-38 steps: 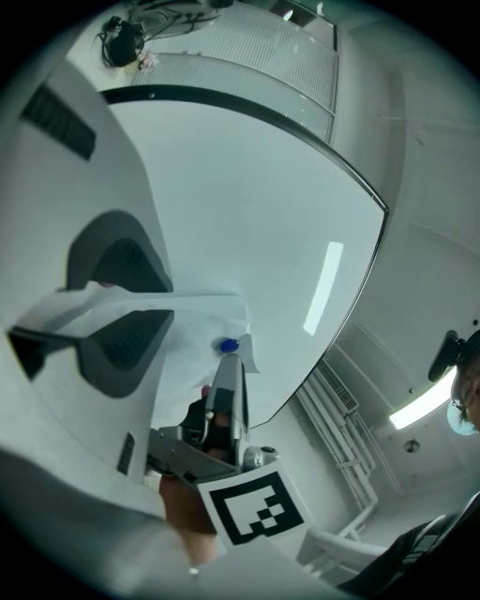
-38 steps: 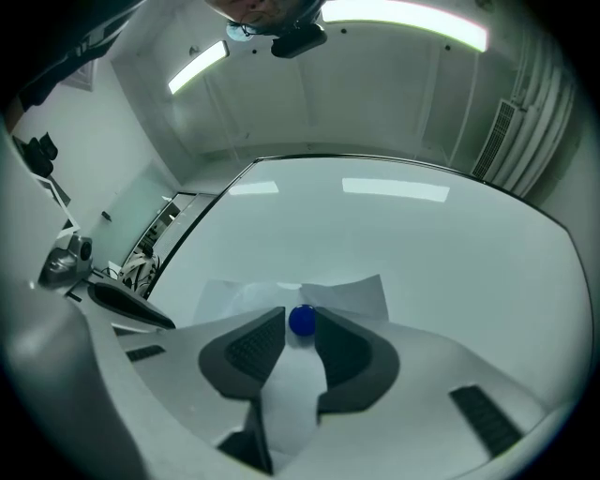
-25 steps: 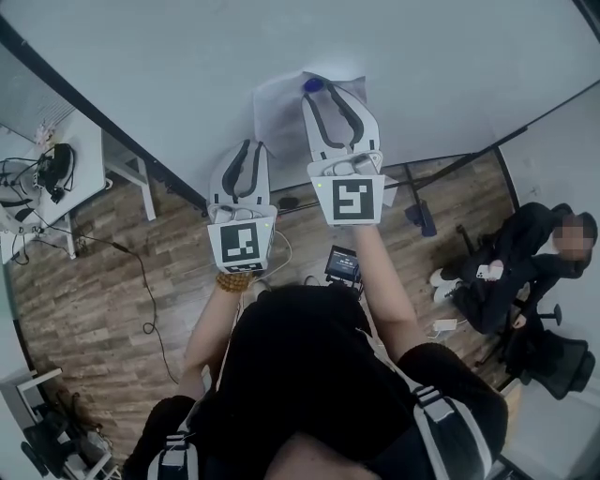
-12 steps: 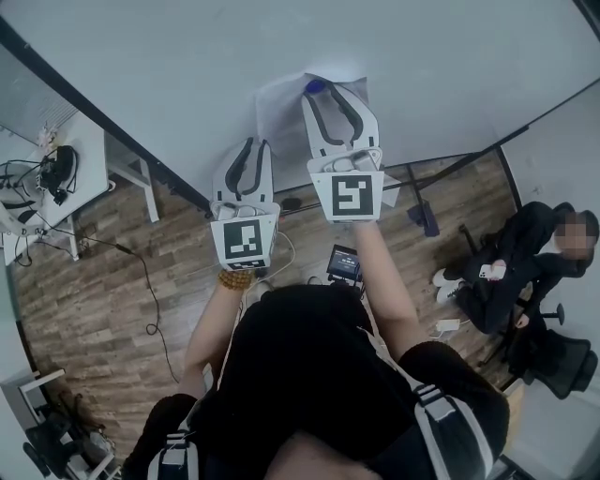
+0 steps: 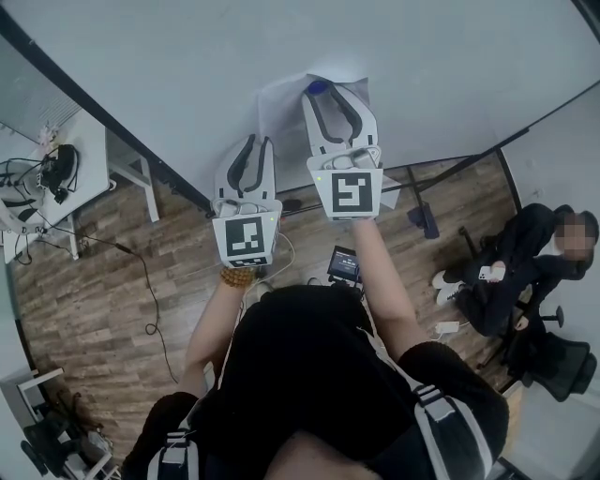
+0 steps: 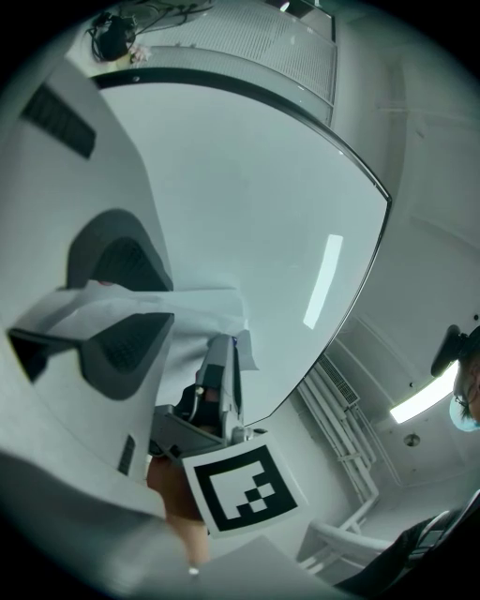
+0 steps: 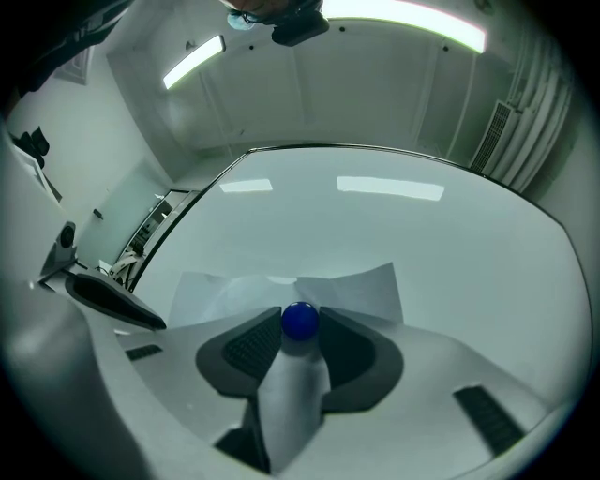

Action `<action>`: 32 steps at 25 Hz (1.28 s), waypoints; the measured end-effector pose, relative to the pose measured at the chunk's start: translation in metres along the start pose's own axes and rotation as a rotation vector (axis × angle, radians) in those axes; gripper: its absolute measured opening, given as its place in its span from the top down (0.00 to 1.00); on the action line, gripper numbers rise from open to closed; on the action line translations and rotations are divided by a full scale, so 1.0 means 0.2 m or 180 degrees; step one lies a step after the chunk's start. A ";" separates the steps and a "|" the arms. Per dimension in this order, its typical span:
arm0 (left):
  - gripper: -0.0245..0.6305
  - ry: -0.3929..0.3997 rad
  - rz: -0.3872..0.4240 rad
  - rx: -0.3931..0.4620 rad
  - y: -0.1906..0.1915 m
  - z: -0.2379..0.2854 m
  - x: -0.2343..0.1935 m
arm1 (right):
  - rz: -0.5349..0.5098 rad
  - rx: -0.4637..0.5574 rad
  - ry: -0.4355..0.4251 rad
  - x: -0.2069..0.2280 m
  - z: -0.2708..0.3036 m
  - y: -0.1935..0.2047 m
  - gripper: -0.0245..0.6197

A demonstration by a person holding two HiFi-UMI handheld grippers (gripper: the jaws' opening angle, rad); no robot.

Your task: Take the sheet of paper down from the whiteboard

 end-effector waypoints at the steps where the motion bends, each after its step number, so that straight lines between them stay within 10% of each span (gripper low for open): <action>1: 0.85 -0.0006 -0.0004 0.0003 0.00 0.00 0.00 | -0.0003 -0.0006 0.0002 0.00 0.00 0.00 0.77; 32: 0.88 -0.0153 -0.0079 0.0000 -0.01 0.11 -0.03 | -0.0023 -0.0103 0.0005 -0.01 0.00 0.02 0.77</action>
Point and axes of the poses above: the fingertips, and each gripper's own axes: z forward along the fingers, x to its right, y out of its underside, the point moved 1 cm from there along -z, backward along the fingers, and after that the axes turned 1 degree about -y, right-handed, at the moved point
